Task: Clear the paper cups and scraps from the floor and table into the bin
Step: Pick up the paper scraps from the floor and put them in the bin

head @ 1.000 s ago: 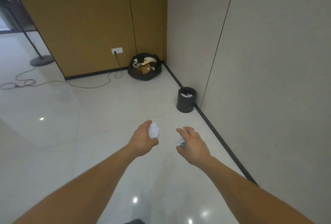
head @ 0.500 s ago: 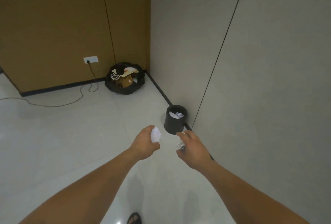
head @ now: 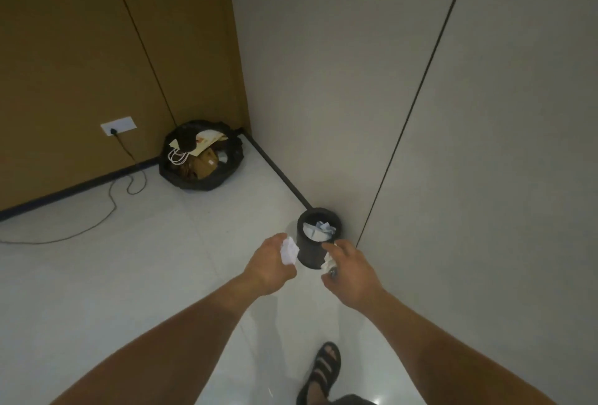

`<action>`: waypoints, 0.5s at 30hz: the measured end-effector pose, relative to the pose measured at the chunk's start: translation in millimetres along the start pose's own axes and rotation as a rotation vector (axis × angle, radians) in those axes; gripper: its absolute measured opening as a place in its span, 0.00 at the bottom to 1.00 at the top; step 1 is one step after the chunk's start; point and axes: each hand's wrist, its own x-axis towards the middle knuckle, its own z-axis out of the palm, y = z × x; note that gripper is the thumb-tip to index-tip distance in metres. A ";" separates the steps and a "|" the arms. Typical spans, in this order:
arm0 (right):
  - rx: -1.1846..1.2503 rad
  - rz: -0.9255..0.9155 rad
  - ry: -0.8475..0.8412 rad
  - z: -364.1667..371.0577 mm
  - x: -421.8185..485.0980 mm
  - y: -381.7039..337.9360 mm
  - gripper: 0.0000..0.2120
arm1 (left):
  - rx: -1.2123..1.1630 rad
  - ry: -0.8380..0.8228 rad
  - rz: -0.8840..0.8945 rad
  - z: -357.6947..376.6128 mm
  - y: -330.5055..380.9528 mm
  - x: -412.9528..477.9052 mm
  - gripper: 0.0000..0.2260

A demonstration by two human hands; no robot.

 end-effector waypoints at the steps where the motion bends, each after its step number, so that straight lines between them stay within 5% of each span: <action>1: -0.004 0.000 -0.009 -4.0 19.8 5.5 0.30 | 0.023 -0.005 -0.003 -2.0 5.1 17.6 0.31; 6: -0.011 0.001 -0.045 -28.4 110.4 32.9 0.31 | 0.091 -0.075 -0.028 -14.8 34.0 112.6 0.20; 15: 0.008 0.128 -0.124 -39.9 238.5 75.9 0.31 | 0.019 -0.158 -0.034 -23.2 55.5 269.0 0.30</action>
